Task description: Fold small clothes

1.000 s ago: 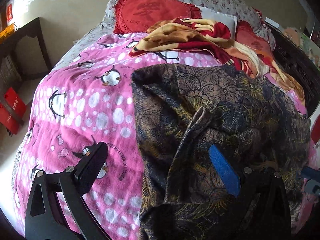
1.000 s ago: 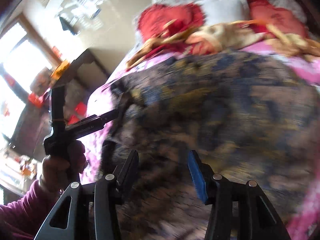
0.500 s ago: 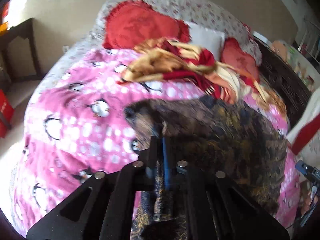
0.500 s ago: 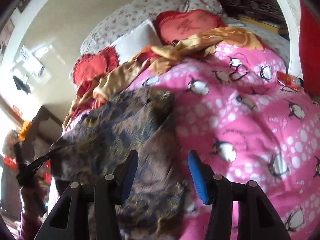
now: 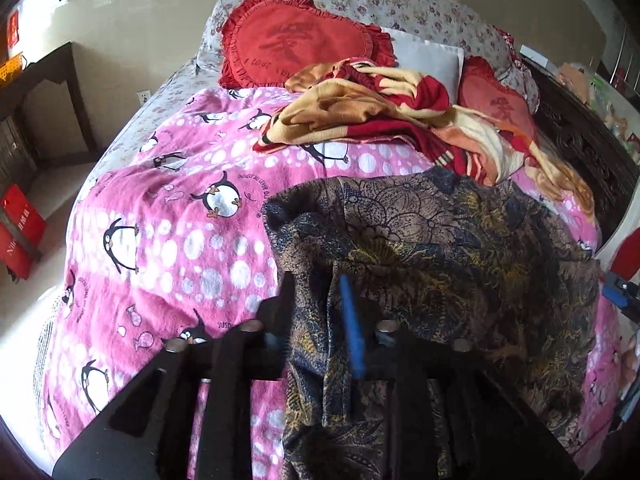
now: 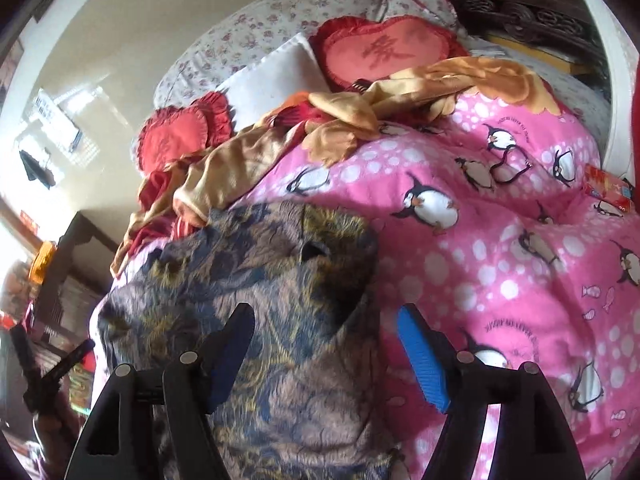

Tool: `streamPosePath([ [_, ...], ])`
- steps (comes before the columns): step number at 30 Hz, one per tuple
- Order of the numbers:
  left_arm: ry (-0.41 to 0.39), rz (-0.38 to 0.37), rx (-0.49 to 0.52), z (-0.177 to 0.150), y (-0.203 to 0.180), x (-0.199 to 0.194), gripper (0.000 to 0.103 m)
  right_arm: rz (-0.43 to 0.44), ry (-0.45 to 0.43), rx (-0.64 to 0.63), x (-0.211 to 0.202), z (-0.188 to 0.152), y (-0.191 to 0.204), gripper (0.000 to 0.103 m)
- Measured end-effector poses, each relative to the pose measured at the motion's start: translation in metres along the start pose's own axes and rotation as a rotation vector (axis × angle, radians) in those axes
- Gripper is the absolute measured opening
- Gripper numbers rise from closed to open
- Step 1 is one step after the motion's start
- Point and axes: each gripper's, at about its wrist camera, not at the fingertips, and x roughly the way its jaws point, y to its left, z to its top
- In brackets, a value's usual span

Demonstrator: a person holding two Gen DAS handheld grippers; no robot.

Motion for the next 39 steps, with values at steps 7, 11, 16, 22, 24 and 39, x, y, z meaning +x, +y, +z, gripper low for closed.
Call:
streamPosePath([
  [7, 0.044, 0.079, 0.109, -0.005, -0.023, 0.029, 0.04, 0.035, 0.008, 0.061, -0.011, -0.01, -0.013, 0.072],
  [11, 0.015, 0.059, 0.112, -0.006, -0.027, 0.027, 0.011, 0.027, 0.017, 0.07, -0.01, -0.012, -0.017, 0.072],
  [16, -0.034, -0.012, 0.101, 0.002, -0.023, 0.002, 0.006, 0.024, 0.009, 0.097, -0.008, -0.011, -0.025, 0.072],
  [22, -0.044, -0.015, 0.069, 0.0, -0.009, -0.011, 0.004, 0.022, -0.026, 0.121, -0.01, -0.001, -0.03, 0.072],
  [24, -0.035, 0.036, 0.06, -0.002, 0.0, -0.004, 0.001, 0.027, -0.024, 0.105, -0.01, 0.0, -0.027, 0.072],
  [39, 0.01, -0.049, 0.097, -0.011, -0.041, 0.006, 0.004, 0.111, 0.099, 0.122, 0.058, 0.03, -0.034, 0.036],
])
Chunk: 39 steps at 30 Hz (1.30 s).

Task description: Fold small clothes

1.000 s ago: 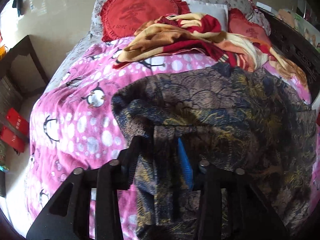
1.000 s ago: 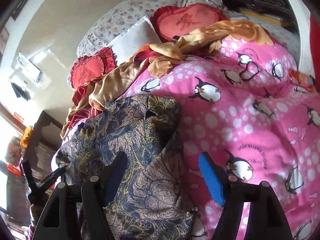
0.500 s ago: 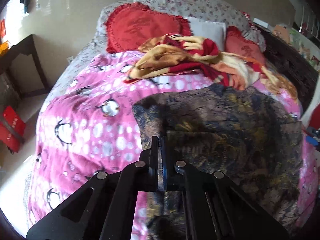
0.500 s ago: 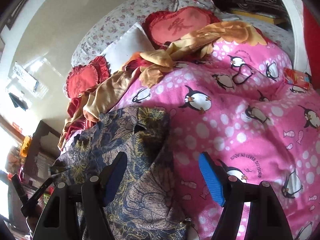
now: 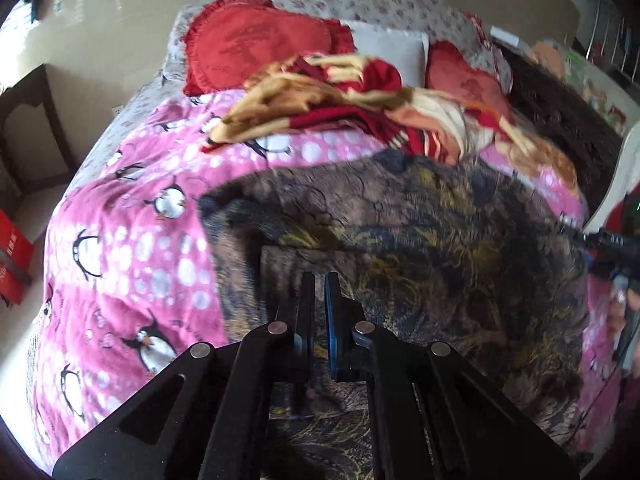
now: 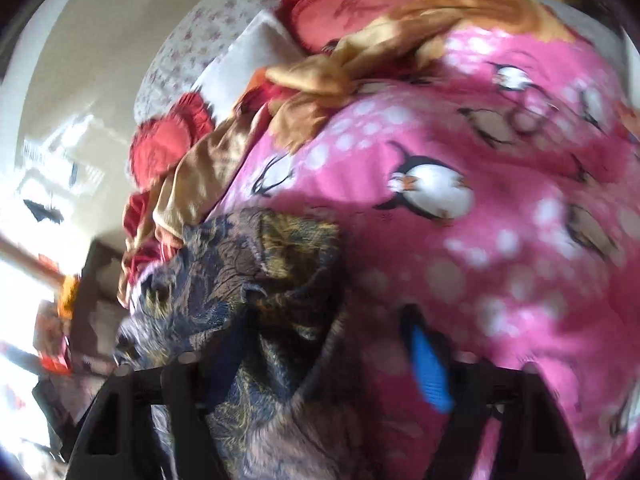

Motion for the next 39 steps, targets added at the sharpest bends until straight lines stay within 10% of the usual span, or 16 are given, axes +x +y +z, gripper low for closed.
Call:
streamPosePath([
  [1, 0.011, 0.006, 0.008, -0.002, -0.003, 0.006, 0.004, -0.022, -0.023, -0.05, -0.001, 0.003, 0.008, 0.01],
  [4, 0.049, 0.038, 0.001, -0.007, -0.005, 0.029, 0.004, -0.103, -0.149, -0.128, -0.018, 0.013, 0.024, 0.006],
  [11, 0.069, 0.075, -0.018, -0.012, -0.005, 0.05, 0.004, -0.173, -0.122, -0.052, -0.007, 0.019, -0.005, 0.006],
  [12, 0.069, 0.072, -0.018, -0.012, -0.004, 0.05, 0.004, -0.125, -0.125, -0.011, -0.019, 0.014, -0.01, 0.01],
  [14, 0.07, 0.062, -0.019, -0.012, -0.003, 0.05, 0.004, -0.061, -0.125, 0.017, -0.037, -0.003, -0.017, 0.061],
  [18, 0.069, 0.063, -0.026, -0.012, -0.002, 0.051, 0.004, 0.013, -0.089, -0.054, -0.06, -0.052, -0.011, 0.067],
  [21, 0.061, 0.086, -0.023, -0.014, -0.005, 0.05, 0.004, 0.018, -0.006, -0.11, -0.05, -0.081, -0.006, 0.047],
  [23, 0.071, 0.089, -0.031, -0.015, -0.007, 0.049, 0.004, -0.045, 0.048, -0.136, -0.034, -0.092, -0.008, 0.013],
  [28, 0.103, 0.045, -0.055, -0.024, -0.004, 0.024, 0.005, -0.145, -0.033, -0.211, -0.057, -0.09, 0.002, 0.01],
  [33, 0.089, 0.072, -0.05, -0.043, -0.004, 0.001, 0.037, -0.212, -0.005, -0.179, -0.038, -0.087, -0.004, 0.01],
  [37, 0.08, 0.063, -0.058, -0.056, 0.002, -0.022, 0.037, -0.148, -0.021, -0.107, -0.073, -0.092, -0.003, 0.047],
  [39, 0.071, 0.061, -0.067, -0.062, 0.007, -0.034, 0.037, -0.128, -0.027, -0.131, -0.095, -0.099, 0.004, 0.048],
])
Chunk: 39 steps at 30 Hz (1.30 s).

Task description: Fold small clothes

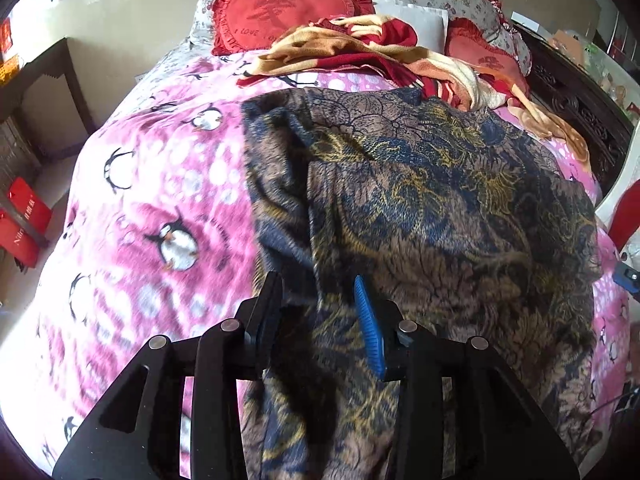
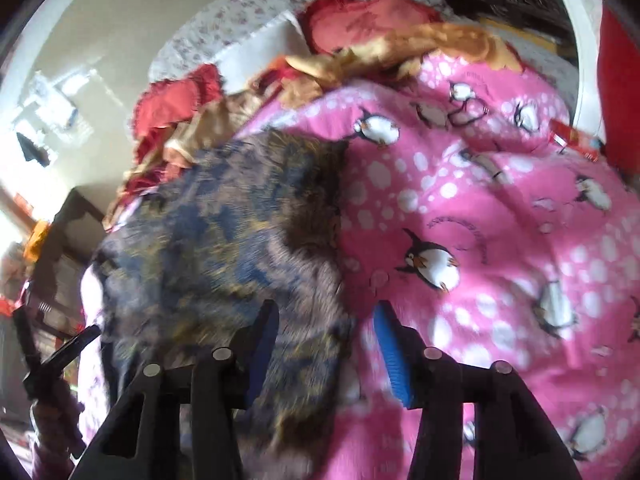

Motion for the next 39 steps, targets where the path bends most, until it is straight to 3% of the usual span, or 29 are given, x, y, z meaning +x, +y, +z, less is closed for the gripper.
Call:
streamPosePath([
  [5, 0.008, 0.002, 0.009, -0.025, 0.006, -0.022, 0.037, 0.137, 0.067, 0.014, -0.058, -0.022, -0.004, 0.05],
  [9, 0.012, 0.013, 0.027, -0.044, 0.004, -0.036, 0.037, 0.122, 0.119, -0.06, -0.092, -0.046, 0.003, 0.053],
  [11, 0.016, 0.008, 0.027, -0.054, 0.003, -0.042, 0.037, 0.112, 0.117, -0.071, -0.1, -0.062, 0.004, 0.067],
  [17, 0.036, 0.003, 0.038, -0.08, 0.002, -0.06, 0.037, 0.032, 0.189, -0.166, -0.079, -0.121, 0.021, 0.068],
  [21, 0.068, -0.022, 0.039, -0.106, 0.008, -0.074, 0.037, 0.079, 0.264, -0.219, -0.071, -0.156, 0.03, 0.068],
  [24, 0.092, -0.006, 0.048, -0.129, 0.017, -0.082, 0.039, 0.011, 0.272, -0.292, -0.074, -0.178, 0.033, 0.068],
  [27, 0.125, -0.007, 0.011, -0.154, 0.03, -0.086, 0.056, 0.008, 0.255, -0.268, -0.075, -0.189, 0.026, 0.068],
  [30, 0.164, -0.014, -0.012, -0.177, 0.037, -0.091, 0.056, 0.043, 0.243, -0.225, -0.074, -0.192, 0.019, 0.068],
  [34, 0.2, -0.032, -0.005, -0.198, 0.04, -0.096, 0.056, 0.017, 0.208, -0.276, -0.075, -0.197, 0.019, 0.068],
  [39, 0.251, -0.053, -0.013, -0.218, 0.043, -0.097, 0.056, 0.023, 0.22, -0.24, -0.069, -0.202, 0.014, 0.068],
])
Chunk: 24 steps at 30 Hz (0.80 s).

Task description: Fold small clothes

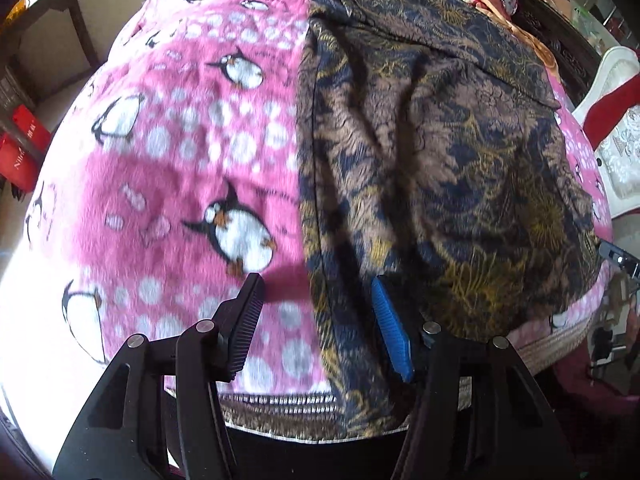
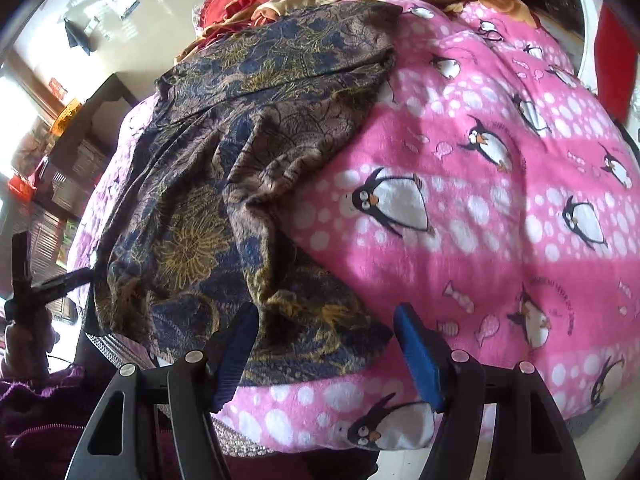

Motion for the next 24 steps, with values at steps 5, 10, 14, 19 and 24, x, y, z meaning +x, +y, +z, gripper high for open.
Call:
streamPosePath([
  [5, 0.012, -0.029, -0.001, -0.013, 0.002, -0.002, 0.056, 0.006, -0.065, -0.033, -0.012, -0.004, 0.005, 0.068],
  [10, 0.046, -0.008, 0.07, -0.017, -0.01, 0.003, 0.056, 0.006, -0.063, -0.042, -0.009, -0.002, 0.007, 0.068],
  [14, 0.067, -0.012, 0.121, -0.02, -0.021, 0.009, 0.06, 0.001, -0.076, -0.09, -0.009, -0.002, 0.011, 0.068],
  [19, 0.072, -0.047, 0.131, -0.014, -0.028, 0.014, 0.056, -0.006, -0.047, -0.176, 0.004, -0.004, 0.014, 0.068],
  [24, 0.077, -0.115, 0.127, -0.009, -0.029, 0.013, 0.009, -0.016, -0.043, -0.193, 0.004, -0.004, 0.012, 0.016],
])
